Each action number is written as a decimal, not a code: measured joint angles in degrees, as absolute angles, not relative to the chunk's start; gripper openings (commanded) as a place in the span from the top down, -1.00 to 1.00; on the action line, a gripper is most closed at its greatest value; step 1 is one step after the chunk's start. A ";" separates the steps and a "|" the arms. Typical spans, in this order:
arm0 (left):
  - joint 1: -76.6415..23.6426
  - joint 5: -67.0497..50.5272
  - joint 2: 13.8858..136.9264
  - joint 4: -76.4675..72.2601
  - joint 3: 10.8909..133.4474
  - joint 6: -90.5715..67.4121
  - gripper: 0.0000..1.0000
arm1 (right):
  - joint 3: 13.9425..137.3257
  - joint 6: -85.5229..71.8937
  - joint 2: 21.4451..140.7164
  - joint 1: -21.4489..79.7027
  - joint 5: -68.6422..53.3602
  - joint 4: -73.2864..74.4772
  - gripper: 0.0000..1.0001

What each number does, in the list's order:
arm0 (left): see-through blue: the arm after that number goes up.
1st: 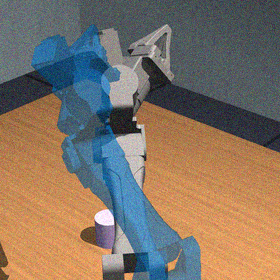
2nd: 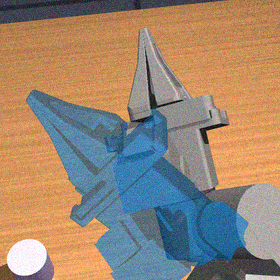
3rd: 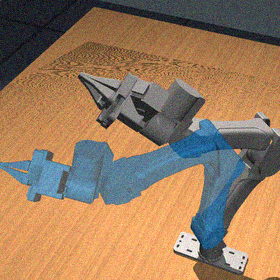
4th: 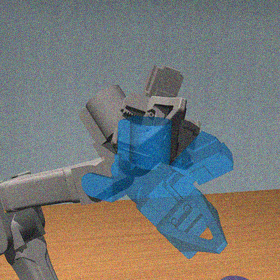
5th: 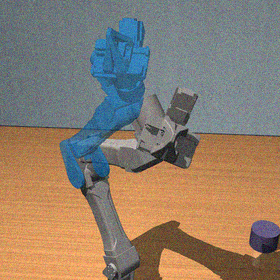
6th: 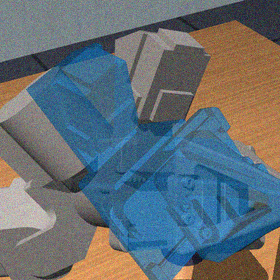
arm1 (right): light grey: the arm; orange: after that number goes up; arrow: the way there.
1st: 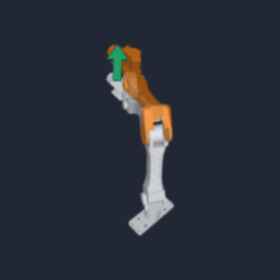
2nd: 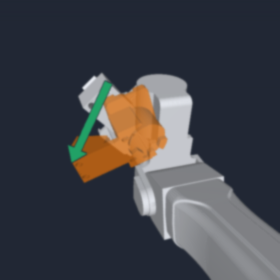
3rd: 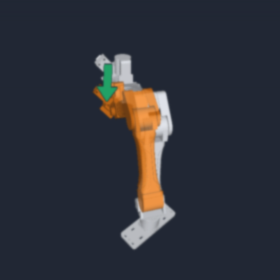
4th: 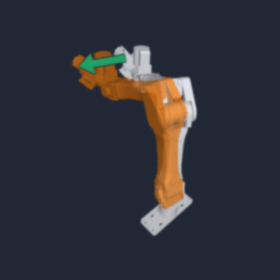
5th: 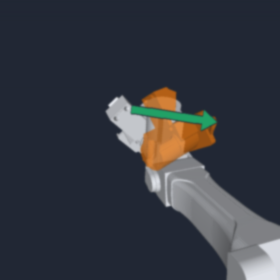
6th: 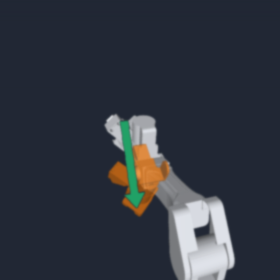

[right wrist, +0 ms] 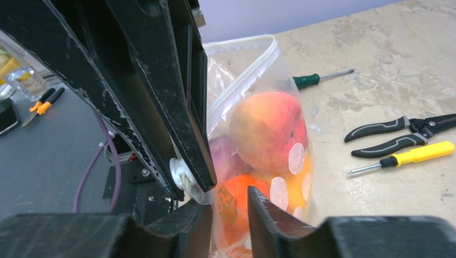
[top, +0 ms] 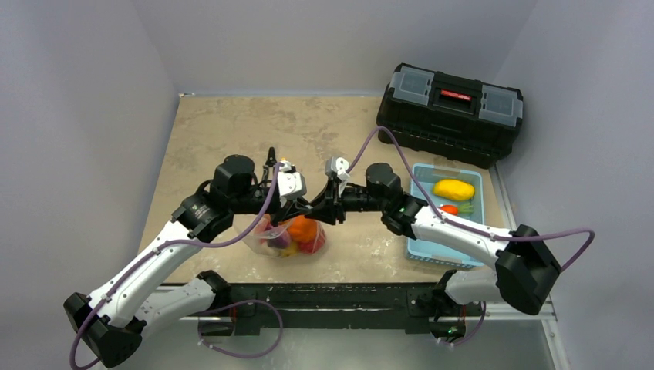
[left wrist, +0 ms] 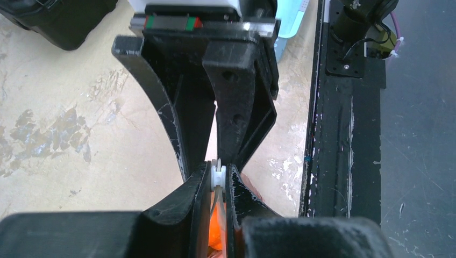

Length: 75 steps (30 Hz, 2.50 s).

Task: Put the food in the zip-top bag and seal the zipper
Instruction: Zip the zipper food storage bag at the center of the board.

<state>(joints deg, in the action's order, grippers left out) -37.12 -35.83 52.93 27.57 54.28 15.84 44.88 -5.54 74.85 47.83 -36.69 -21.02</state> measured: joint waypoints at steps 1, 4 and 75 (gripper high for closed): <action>-37.12 -35.86 52.93 27.57 54.28 15.84 1.00 | 44.91 -5.54 75.33 47.94 -36.88 -21.08 0.30; -37.12 -35.88 52.93 27.57 54.28 15.77 1.00 | 45.12 -5.34 76.64 48.56 -37.10 -20.97 0.38; -36.45 -41.01 56.55 30.22 55.61 12.14 -0.10 | 31.46 -13.80 60.71 51.70 -24.91 -30.76 1.00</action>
